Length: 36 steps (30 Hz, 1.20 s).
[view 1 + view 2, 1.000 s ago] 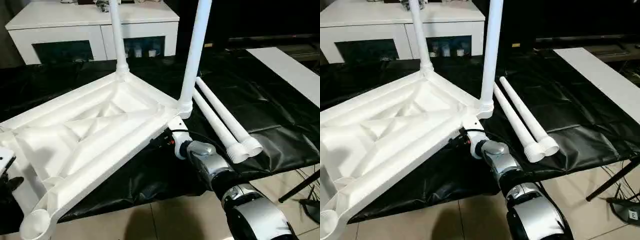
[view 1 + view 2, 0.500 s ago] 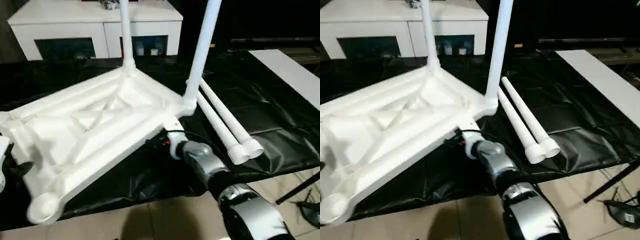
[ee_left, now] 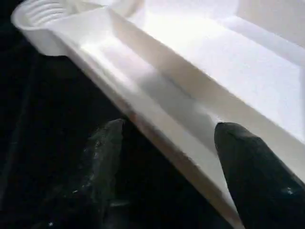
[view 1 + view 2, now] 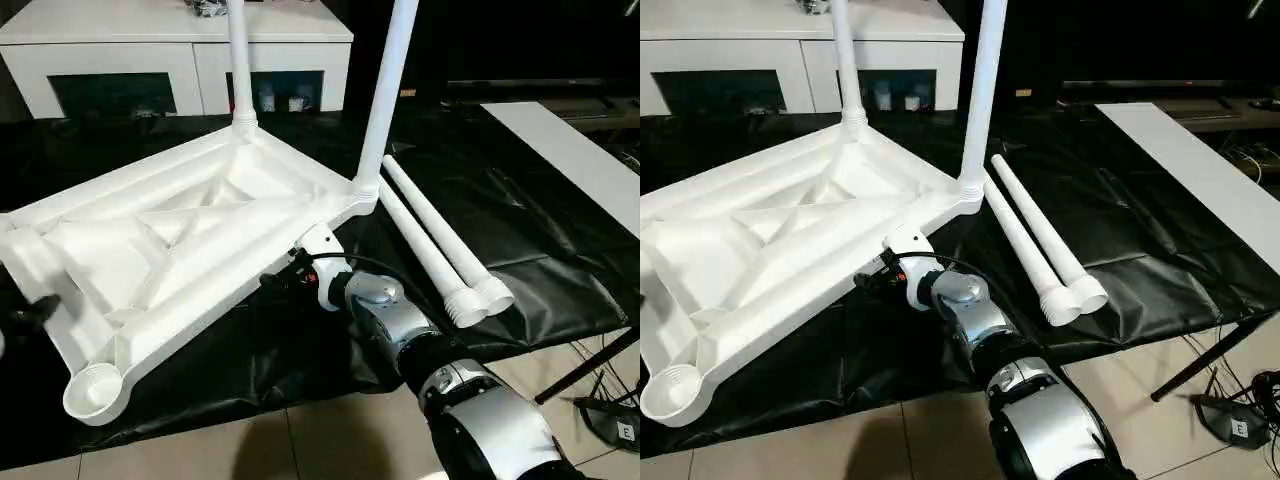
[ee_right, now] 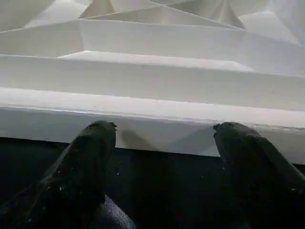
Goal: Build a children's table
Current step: Rotate table base
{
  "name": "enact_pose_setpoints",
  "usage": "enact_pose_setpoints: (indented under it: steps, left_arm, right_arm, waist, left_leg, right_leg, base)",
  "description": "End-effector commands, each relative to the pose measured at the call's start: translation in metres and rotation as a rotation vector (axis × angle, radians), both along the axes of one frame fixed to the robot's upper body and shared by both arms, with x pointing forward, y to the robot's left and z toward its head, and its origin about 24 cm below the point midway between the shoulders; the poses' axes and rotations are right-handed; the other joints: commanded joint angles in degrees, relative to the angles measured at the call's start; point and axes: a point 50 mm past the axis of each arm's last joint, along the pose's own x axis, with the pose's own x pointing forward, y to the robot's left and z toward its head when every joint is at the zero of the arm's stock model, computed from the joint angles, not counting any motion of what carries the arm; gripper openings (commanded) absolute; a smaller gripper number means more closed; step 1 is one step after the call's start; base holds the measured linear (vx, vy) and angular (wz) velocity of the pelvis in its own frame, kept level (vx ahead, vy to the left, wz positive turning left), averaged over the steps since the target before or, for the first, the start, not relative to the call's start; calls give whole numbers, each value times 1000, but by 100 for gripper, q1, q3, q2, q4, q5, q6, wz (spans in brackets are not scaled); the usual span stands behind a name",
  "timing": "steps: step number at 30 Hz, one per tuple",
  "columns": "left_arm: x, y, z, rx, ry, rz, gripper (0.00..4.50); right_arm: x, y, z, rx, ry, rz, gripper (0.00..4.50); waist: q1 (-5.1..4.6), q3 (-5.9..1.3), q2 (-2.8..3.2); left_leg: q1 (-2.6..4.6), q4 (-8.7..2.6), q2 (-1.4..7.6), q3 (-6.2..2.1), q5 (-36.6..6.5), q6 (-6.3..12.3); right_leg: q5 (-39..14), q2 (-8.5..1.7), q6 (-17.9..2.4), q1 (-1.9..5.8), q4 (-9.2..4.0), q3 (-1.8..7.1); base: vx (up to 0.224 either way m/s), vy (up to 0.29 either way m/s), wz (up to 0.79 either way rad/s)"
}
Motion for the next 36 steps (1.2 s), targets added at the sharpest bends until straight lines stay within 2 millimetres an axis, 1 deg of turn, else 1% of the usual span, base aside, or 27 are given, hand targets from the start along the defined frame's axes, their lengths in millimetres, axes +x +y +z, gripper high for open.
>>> enact_pose_setpoints:
  steps: [1,3,4,6,7,9,12,15,16,18,19,20,21,22,23,24,25,26,27,28,29,31,32,33,34,35,36]
  left_arm:
    - [0,5,3,1,-2,29,383]
    - [-1,10,2,21,10,72,392]
    - [-3,19,0,72,23,154,413]
    - [-4,28,-1,115,16,227,422]
    - [-6,37,-3,158,11,290,429]
    - [-8,42,-4,191,5,334,445]
    - [-10,46,-8,218,7,363,445]
    - [-10,39,-20,199,58,310,445]
    - [-8,33,-26,178,86,264,445]
    - [-5,19,-38,152,133,171,445]
    - [-1,8,-44,129,142,105,445]
    - [5,-9,-49,104,142,24,445]
    - [7,-13,-49,101,141,4,445]
    - [10,-23,-51,81,138,-48,445]
    - [10,-29,-53,68,156,-80,445]
    - [10,-29,-53,68,156,-80,445]
    - [8,-49,-56,13,206,-227,445]
    - [7,-57,-56,10,218,-309,445]
    - [7,-57,-56,10,218,-309,445]
    - [5,-69,-53,-11,221,-420,445]
    - [4,-75,-52,-24,223,-468,445]
    - [-2,-95,-47,-77,234,-626,445]
    - [-2,-95,-47,-77,234,-626,445]
    - [-2,-95,-47,-77,234,-626,445]
    - [-8,-113,-42,-117,243,-745,445]
    - [-9,-123,-40,-134,239,-791,445]
    - [-9,-125,-39,-137,238,-799,445]
  right_arm:
    - [4,1,8,4,-38,11,369]
    - [4,1,8,3,-39,12,369]
    - [3,1,8,4,-41,13,369]
    - [3,1,8,5,-43,12,369]
    - [4,0,8,6,-44,7,369]
    - [4,-2,8,7,-45,2,369]
    - [5,-4,6,3,-42,-10,369]
    - [5,-6,5,-5,-41,-15,369]
    - [5,-7,4,-12,-42,-18,369]
    - [6,-8,3,-36,-40,-33,369]
    - [8,-10,1,-71,-46,-58,369]
    - [11,-13,1,-108,-51,-102,369]
    - [11,-14,1,-113,-51,-112,369]
    - [13,-14,1,-116,-48,-129,369]
    - [13,-14,2,-113,-47,-132,369]
    - [13,-14,2,-113,-47,-132,369]
    - [13,-11,3,-109,-44,-120,369]
    - [12,-9,3,-105,-43,-107,369]
    - [12,-9,3,-105,-43,-107,369]
    - [11,-5,3,-100,-41,-86,369]
    - [10,-3,3,-97,-40,-75,369]
    - [6,2,1,-91,-39,-40,369]
    - [6,2,1,-91,-39,-40,369]
    - [6,2,1,-91,-39,-40,369]
    - [3,5,0,-83,-37,-11,369]
    - [1,7,-1,-76,-36,7,369]
    - [0,7,-1,-75,-35,10,369]
  waist:
    - [-5,-319,236]
    - [-6,-315,241]
    - [-2,-318,255]
    - [-2,-314,243]
    - [-9,-310,238]
    - [-6,-325,240]
    - [-1,-343,244]
    - [8,-335,243]
    - [24,-326,229]
    - [40,-309,237]
    - [49,-309,246]
    - [63,-310,239]
    - [61,-307,238]
    - [76,-297,221]
    - [94,-303,229]
    - [104,-296,232]
    - [116,-302,233]
    - [118,-304,228]
    - [118,-304,228]
    - [127,-307,228]
    - [124,-303,220]
    - [121,-297,221]
    - [129,-294,229]
    - [122,-288,233]
    - [116,-290,229]
    - [99,-281,221]
    - [97,-275,220]
  left_leg:
    - [120,-483,82,-10,-1246,-79]
    - [124,-486,80,-6,-1312,-82]
    - [132,-490,81,-14,-1390,-92]
    - [125,-499,81,-25,-1426,-86]
    - [123,-497,72,-25,-1480,-79]
    - [124,-496,85,-36,-1404,-79]
    - [127,-470,81,-28,-1188,-45]
    - [129,-476,88,-23,-1217,-35]
    - [142,-489,101,-21,-1362,-60]
    - [144,-506,107,-21,-1491,-106]
    - [144,-514,122,-26,-1561,-160]
    - [164,-517,124,-20,-1565,-193]
    - [164,-513,123,-16,-1568,-213]
    - [161,-516,113,-1,-1681,-208]
    - [156,-505,103,-11,-1672,-215]
    - [156,-518,106,-11,-1707,-217]
    - [152,-519,112,-18,-1715,-234]
    - [140,-520,112,-18,-1653,-225]
    - [140,-520,112,-18,-1653,-225]
    - [140,-511,106,-11,-1591,-197]
    - [129,-514,106,-9,-1581,-194]
    - [127,-521,110,-4,-1593,-190]
    - [140,-515,107,4,-1612,-197]
    - [129,-526,108,1,-1647,-217]
    - [124,-532,115,-10,-1727,-243]
    - [123,-547,127,-8,-1823,-251]
    - [128,-537,119,-5,-1815,-258]
  right_leg:
    - [98,-260,-1459,207,-308,183]
    - [40,-254,-1454,200,-311,183]
    - [-20,-250,-1415,200,-315,183]
    - [-83,-259,-1379,211,-329,185]
    - [-122,-251,-1336,209,-337,189]
    - [-57,-270,-1331,223,-330,188]
    - [235,-267,-1410,217,-304,179]
    - [196,-274,-1455,208,-303,176]
    - [21,-282,-1461,194,-322,180]
    - [-166,-287,-1453,176,-334,187]
    - [-231,-293,-1451,175,-335,190]
    - [-251,-297,-1452,166,-351,185]
    - [-265,-300,-1475,160,-343,188]
    - [-408,-294,-1432,156,-363,197]
    - [-433,-301,-1397,166,-348,199]
    - [-481,-297,-1342,160,-357,201]
    - [-500,-305,-1306,165,-357,201]
    - [-447,-295,-1308,167,-351,197]
    - [-447,-295,-1308,167,-351,197]
    - [-360,-288,-1316,162,-343,200]
    - [-353,-286,-1321,169,-338,200]
    - [-389,-280,-1330,159,-342,200]
    - [-402,-278,-1337,146,-345,203]
    - [-433,-273,-1333,149,-339,202]
    - [-501,-289,-1325,161,-335,202]
    - [-587,-280,-1314,157,-349,201]
    - [-594,-270,-1302,146,-352,201]
  base:
    - [0,0,0]
    - [0,0,0]
    - [0,0,0]
    - [0,0,0]
    - [0,0,0]
    - [0,0,0]
    - [0,0,0]
    - [0,0,0]
    - [0,0,0]
    - [0,0,0]
    - [0,0,0]
    - [0,0,0]
    - [0,0,0]
    - [0,0,0]
    - [0,0,0]
    - [0,0,0]
    - [0,0,0]
    - [0,0,0]
    - [0,0,0]
    - [0,0,0]
    - [0,0,0]
    - [0,0,0]
    - [0,0,0]
    - [0,0,0]
    - [0,0,0]
    - [0,0,0]
    - [0,0,0]
